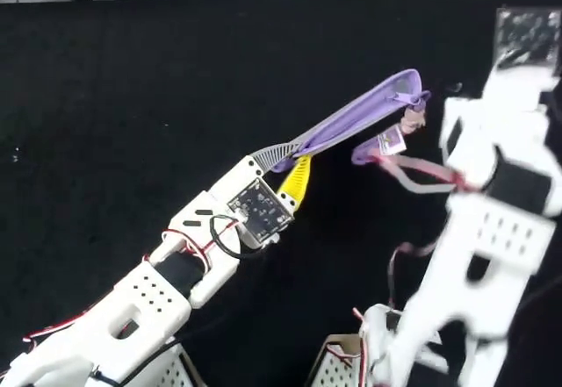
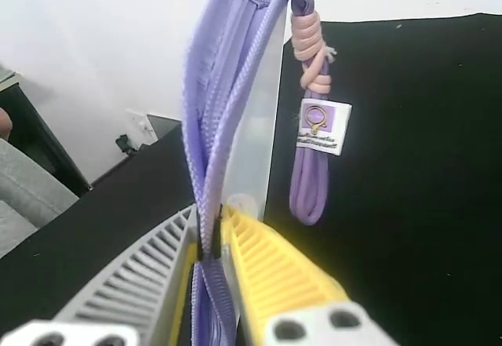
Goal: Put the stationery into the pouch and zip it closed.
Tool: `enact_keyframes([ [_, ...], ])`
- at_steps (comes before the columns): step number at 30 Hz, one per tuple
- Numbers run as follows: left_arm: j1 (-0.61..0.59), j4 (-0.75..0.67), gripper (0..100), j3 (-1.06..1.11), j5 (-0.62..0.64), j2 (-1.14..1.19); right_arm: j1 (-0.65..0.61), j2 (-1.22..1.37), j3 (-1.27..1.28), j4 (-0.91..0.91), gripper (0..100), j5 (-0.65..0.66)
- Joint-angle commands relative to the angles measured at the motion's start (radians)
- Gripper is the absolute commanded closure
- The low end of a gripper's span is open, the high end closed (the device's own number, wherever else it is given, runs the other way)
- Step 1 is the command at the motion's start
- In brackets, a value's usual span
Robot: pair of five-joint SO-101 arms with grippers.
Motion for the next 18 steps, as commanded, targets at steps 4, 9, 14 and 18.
enact_keyframes([
  [4, -0.022, -0.014, 97, 0.008, 0.011, -0.017, -0.104, -0.288, 0.202, -0.049, 80.7, -0.034],
  [9, -0.022, -0.014, 97, 0.008, 0.011, -0.017, -0.163, -0.325, 0.315, -0.114, 80.7, -0.121],
  [14, -0.028, -0.014, 97, 0.008, 0.011, -0.017, -0.216, -0.367, 0.45, -0.275, 80.7, -0.175],
  [18, -0.044, -0.014, 97, 0.008, 0.011, -0.017, -0.222, -0.387, 0.578, -0.428, 80.8, -0.176],
])
